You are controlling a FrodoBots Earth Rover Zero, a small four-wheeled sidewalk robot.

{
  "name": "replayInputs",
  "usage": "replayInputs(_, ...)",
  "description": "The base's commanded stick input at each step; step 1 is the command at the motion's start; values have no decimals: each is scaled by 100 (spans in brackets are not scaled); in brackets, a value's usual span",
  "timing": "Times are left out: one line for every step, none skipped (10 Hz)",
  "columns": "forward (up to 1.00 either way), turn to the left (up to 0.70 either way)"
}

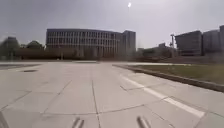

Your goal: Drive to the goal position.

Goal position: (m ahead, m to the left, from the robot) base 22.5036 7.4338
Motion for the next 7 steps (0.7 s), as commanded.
replayInputs(70, 0)
replayInputs(70, 0)
replayInputs(70, 0)
replayInputs(70, 0)
replayInputs(70, 11)
replayInputs(70, 35)
replayInputs(70, 8)
